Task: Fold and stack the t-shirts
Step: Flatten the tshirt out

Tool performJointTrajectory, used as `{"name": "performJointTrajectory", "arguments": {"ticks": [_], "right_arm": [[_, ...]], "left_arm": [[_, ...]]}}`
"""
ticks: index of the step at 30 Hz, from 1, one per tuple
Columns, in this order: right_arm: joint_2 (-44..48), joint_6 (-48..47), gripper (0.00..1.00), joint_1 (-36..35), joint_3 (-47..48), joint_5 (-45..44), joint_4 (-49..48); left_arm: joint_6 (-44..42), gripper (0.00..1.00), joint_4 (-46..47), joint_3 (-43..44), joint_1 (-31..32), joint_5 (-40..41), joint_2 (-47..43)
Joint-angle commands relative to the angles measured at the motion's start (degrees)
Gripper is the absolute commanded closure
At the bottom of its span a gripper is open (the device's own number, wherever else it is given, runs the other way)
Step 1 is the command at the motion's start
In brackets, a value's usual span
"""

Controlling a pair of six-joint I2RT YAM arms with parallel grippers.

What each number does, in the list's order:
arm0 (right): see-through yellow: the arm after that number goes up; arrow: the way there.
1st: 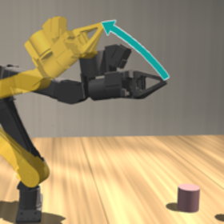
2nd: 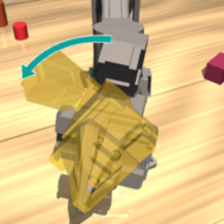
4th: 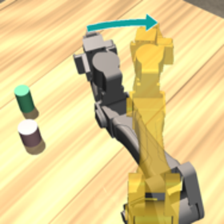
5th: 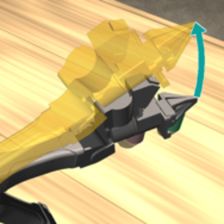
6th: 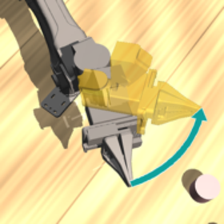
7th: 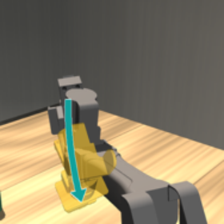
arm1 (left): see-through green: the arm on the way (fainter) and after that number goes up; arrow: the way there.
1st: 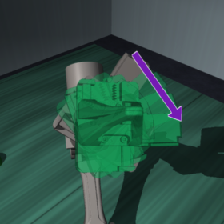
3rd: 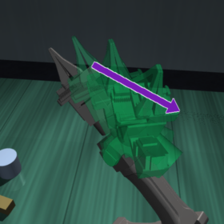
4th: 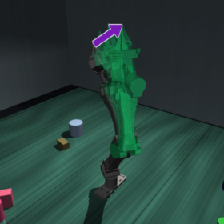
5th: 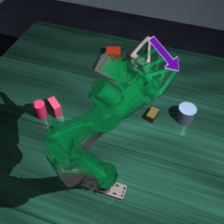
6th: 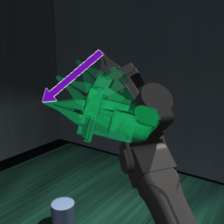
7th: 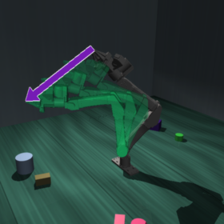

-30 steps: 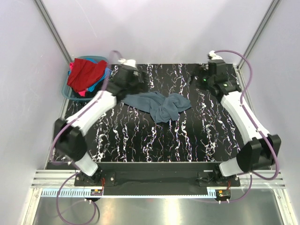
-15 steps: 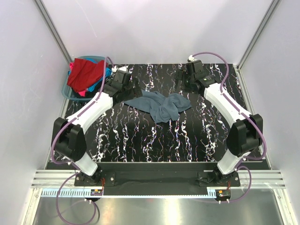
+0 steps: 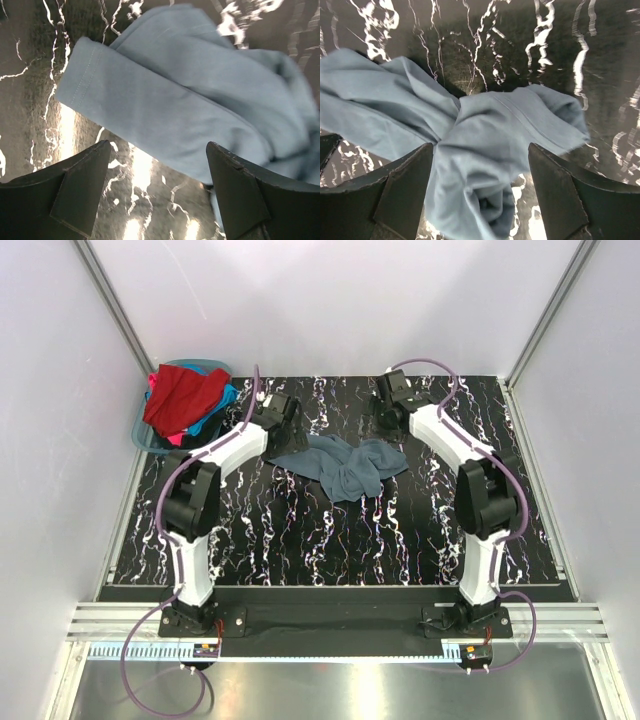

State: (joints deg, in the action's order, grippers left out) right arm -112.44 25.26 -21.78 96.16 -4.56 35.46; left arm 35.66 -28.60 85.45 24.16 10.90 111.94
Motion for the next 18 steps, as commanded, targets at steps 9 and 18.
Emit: {"name": "performJointTrajectory", "arguments": {"ticks": [9,18], "right_arm": [[-3.48,-2.49,0.23,-2.74,2.10,4.38,1.01],[-6.12,-3.02,0.34,-3.62,1.93,3.59,2.41]], "left_arm": [[-2.17,0.26,1.53,5.69,-1.66,1.85,7.24],[-2.79,0.34,2.32,6.48,-1.84,1.24,9.96]]}}
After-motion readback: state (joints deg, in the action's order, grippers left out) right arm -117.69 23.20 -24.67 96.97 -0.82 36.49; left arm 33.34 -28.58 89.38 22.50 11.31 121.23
